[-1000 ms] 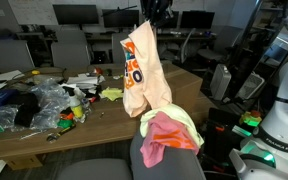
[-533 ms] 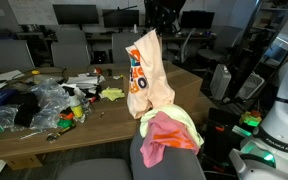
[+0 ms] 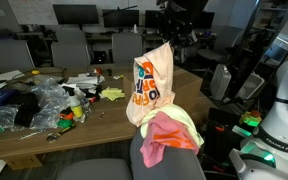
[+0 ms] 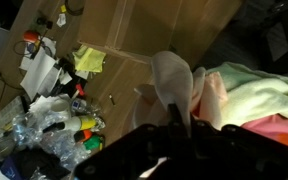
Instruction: Hang the shirts that are on the box on the back of the chair
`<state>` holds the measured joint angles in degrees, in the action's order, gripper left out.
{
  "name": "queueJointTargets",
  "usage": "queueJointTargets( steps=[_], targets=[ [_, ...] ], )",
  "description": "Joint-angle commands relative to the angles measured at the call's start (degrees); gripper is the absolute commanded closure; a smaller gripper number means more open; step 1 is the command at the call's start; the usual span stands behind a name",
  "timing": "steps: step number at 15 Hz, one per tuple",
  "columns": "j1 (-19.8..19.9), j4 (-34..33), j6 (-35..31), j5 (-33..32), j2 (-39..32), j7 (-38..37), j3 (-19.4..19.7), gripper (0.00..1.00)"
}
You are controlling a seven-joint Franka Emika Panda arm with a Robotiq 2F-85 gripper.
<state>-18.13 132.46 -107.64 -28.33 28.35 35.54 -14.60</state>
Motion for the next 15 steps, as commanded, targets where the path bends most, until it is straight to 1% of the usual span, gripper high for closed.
queueJointTargets(
  steps=[1, 4, 7, 10, 15],
  targets=[
    [-1.94, -2.43, 7.74, 4.61, 0.17, 2.77, 1.30, 0.99],
    [-2.46, -3.90, 12.97, 7.70, -0.75, 4.90, 2.19, 0.99],
    [-2.65, -5.26, 16.48, 9.72, -1.54, 7.48, 2.89, 0.99],
    [-2.48, -6.83, 18.66, 11.03, -2.91, 9.16, 2.98, 0.99],
    [-2.33, -8.85, 20.54, 11.07, -5.06, 9.63, 2.25, 0.99]
  ],
)
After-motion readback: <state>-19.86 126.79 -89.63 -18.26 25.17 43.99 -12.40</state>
